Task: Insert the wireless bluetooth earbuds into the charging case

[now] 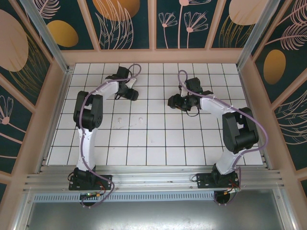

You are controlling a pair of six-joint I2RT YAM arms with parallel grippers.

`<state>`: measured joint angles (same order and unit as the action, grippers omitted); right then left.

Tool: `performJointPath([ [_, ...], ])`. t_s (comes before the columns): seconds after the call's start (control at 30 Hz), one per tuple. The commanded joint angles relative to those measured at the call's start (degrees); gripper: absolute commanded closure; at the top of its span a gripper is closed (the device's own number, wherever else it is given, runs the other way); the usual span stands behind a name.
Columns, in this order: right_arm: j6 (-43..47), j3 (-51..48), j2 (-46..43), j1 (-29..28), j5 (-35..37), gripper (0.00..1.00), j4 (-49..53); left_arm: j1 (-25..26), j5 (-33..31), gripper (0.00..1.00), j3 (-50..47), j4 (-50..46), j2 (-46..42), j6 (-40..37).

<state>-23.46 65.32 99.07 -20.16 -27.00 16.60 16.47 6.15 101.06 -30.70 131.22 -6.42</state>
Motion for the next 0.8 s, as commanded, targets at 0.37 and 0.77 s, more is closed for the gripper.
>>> performJointPath([
  [0.37, -4.36, -2.72, -5.34, -0.44, -0.87, 0.52, -4.20, 1.36, 1.97, 0.69, -8.90, 5.26, -7.05, -2.03],
  [0.77, -12.70, -2.89, -12.85, -3.73, 1.03, 0.52, -11.18, 4.55, 18.44, 0.74, -28.41, 23.04, -28.21, 2.03],
])
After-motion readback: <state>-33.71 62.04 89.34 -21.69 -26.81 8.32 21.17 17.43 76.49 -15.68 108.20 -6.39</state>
